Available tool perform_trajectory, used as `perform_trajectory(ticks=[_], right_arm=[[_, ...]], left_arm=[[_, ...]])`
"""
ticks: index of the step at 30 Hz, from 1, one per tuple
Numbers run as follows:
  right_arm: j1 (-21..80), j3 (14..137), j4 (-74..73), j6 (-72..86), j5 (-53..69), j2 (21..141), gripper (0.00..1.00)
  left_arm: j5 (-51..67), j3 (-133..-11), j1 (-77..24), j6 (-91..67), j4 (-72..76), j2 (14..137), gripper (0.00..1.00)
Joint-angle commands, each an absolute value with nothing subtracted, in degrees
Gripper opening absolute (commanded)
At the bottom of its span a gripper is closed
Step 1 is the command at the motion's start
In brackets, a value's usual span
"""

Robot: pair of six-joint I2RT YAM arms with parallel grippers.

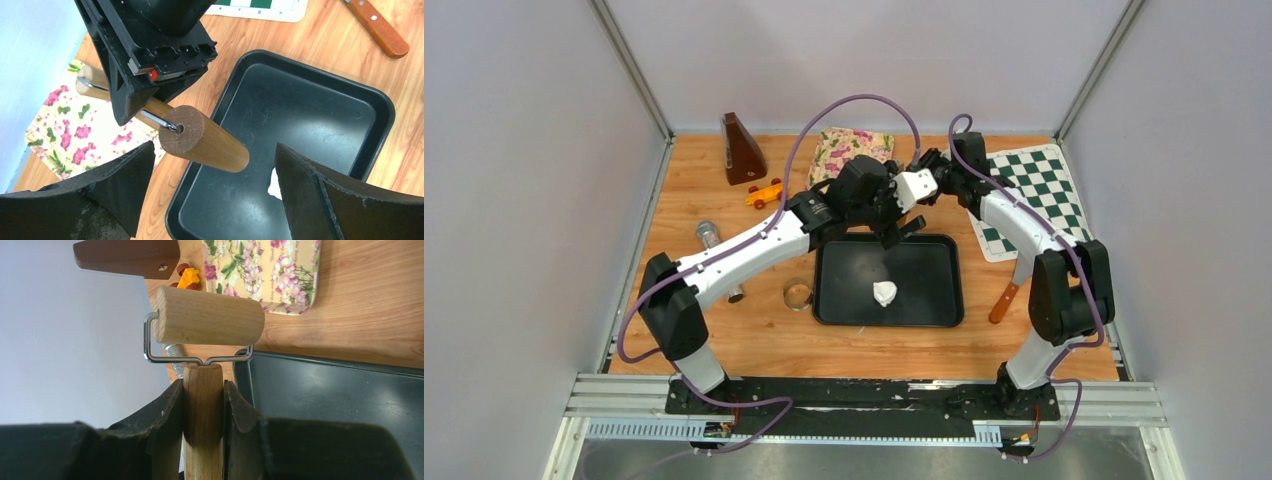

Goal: Roll out the dumpling wrappers from the dough

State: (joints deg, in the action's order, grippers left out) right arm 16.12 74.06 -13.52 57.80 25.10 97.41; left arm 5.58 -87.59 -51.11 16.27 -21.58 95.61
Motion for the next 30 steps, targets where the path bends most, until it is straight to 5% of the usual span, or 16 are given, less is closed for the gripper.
perform_trajectory(ticks=[1,5,15,23,30], right_arm=[[17.06,75.13,-8.78,58.63,27.84,93.44,0.00],[17.05,74.60,-8.96,59.10,27.65,92.90,0.00],[17.10,73.57,-8.73,62.11,31.31,91.80,0.00],[16.85,72.00,-7.37,61.49,31.93,90.50,0.00],[13.39,67.24,0.90,60.65,37.25,89.79,0.16]], left_arm=[[3.75,-88.19,-51.50,14.65,-20.27,96.50,0.96],[3.94,-88.78,-51.58,13.40,-20.49,97.05,0.95],[0.28,-91.48,-51.59,12.57,-21.20,99.92,0.57],[-5.87,-91.10,-51.59,13.55,-20.69,99.43,0.03],[-12.56,-83.55,-51.43,19.44,-15.62,94.09,0.00]])
